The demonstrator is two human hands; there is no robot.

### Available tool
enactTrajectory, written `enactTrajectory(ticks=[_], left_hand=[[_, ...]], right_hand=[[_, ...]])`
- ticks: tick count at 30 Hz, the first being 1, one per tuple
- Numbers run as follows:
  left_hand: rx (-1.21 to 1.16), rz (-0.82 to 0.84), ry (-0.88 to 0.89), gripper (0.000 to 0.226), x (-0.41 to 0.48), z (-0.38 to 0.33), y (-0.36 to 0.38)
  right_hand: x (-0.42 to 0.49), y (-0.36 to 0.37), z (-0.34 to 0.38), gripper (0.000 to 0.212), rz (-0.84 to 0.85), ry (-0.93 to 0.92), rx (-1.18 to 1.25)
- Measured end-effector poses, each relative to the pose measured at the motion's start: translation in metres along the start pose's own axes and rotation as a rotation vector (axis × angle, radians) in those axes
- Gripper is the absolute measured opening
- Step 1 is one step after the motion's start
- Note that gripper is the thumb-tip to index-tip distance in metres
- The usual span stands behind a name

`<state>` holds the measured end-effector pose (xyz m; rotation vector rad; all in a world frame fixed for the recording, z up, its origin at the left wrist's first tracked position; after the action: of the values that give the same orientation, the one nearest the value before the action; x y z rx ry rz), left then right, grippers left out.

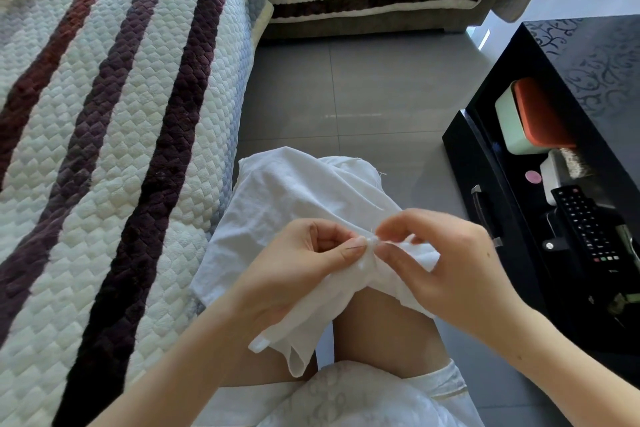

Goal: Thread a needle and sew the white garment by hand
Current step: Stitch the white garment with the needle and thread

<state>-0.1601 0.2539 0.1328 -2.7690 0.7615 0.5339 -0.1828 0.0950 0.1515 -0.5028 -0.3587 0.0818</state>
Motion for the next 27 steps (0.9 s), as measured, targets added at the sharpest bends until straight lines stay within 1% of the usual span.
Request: enactTrajectory(ticks=[1, 2, 5, 7, 10, 11, 12, 13, 14, 15, 16, 17, 19, 20, 21, 22, 23, 24, 25, 26, 27], left_hand=[[-0.008, 0.006, 0.012, 0.016, 0.0, -0.001, 0.0], [-0.013, 0.012, 0.026, 0.016, 0.001, -0.002, 0.0], [0.009, 0.025, 0.055, 0.017, 0.003, -0.003, 0.002], [0.023, 0.019, 0.06, 0.02, 0.003, -0.003, 0.001], [0.055, 0.009, 0.07, 0.015, 0.002, -0.004, -0.001], [0.099, -0.015, 0.071, 0.01, 0.002, -0.003, 0.0], [0.175, -0.059, 0.074, 0.01, 0.003, -0.001, 0.0], [0.264, -0.112, 0.077, 0.013, 0.004, 0.002, 0.002], [0.353, -0.157, 0.076, 0.015, 0.004, 0.005, 0.003], [0.419, -0.183, 0.063, 0.018, 0.004, 0.007, 0.005], [0.444, -0.184, 0.05, 0.023, 0.004, 0.008, 0.007], [0.401, -0.162, 0.038, 0.026, 0.003, 0.011, 0.006], [0.261, -0.116, -0.003, 0.02, 0.002, 0.012, 0.001], [0.23, -0.1, -0.022, 0.016, 0.002, 0.012, -0.004], [0.218, -0.085, -0.036, 0.013, 0.001, 0.012, -0.008], [0.198, -0.069, -0.047, 0.013, 0.001, 0.011, -0.011], [0.168, -0.056, -0.056, 0.012, -0.001, 0.01, -0.014], [0.133, -0.048, -0.062, 0.012, -0.002, 0.01, -0.016], [0.105, -0.045, -0.068, 0.011, -0.003, 0.009, -0.019], [0.082, -0.048, -0.075, 0.01, -0.003, 0.008, -0.022], [0.066, -0.049, -0.081, 0.009, -0.004, 0.008, -0.024]], right_hand=[[0.001, -0.002, 0.004, 0.013, -0.04, -0.097, -0.105], [0.002, -0.002, 0.008, 0.014, -0.056, -0.179, -0.151], [0.002, 0.006, 0.014, 0.015, -0.037, -0.362, -0.185], [0.002, 0.01, 0.013, 0.007, -0.026, -0.422, -0.172], [0.002, 0.012, 0.017, 0.015, 0.005, -0.498, -0.074], [0.002, 0.012, 0.022, 0.021, 0.002, -0.524, -0.05], [0.002, 0.011, 0.028, 0.027, -0.011, -0.547, -0.028], [0.003, 0.011, 0.036, 0.03, -0.019, -0.562, 0.005], [0.005, 0.01, 0.045, 0.029, -0.011, -0.558, 0.073], [0.008, 0.01, 0.052, 0.022, 0.016, -0.52, 0.197], [0.013, 0.007, 0.056, 0.015, 0.051, -0.432, 0.372], [0.02, 0.004, 0.057, 0.011, 0.094, -0.291, 0.575], [0.034, -0.006, 0.048, 0.009, 0.175, 0.06, 0.932], [0.04, -0.012, 0.036, 0.009, 0.182, 0.226, 1.033], [0.048, -0.022, 0.02, 0.01, 0.151, 0.346, 1.068], [0.057, -0.034, 0.001, 0.009, 0.083, 0.406, 1.043], [0.069, -0.05, -0.023, 0.011, -0.017, 0.423, 0.956], [0.081, -0.068, -0.049, 0.017, -0.138, 0.423, 0.818], [0.092, -0.09, -0.078, 0.022, -0.265, 0.422, 0.647], [0.099, -0.113, -0.105, 0.022, -0.396, 0.433, 0.446], [0.103, -0.136, -0.127, 0.014, -0.517, 0.453, 0.226]])
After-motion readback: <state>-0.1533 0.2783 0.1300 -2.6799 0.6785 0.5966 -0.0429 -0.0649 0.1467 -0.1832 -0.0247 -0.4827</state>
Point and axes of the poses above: each hand's wrist, its own x-axis towards the middle knuckle, its own y-axis out of the palm, z = x × y, the point moved 4 cm from there along x, towards the middle knuckle, and after that the axes turned 14 degrees about x, right-handed, at the moved point
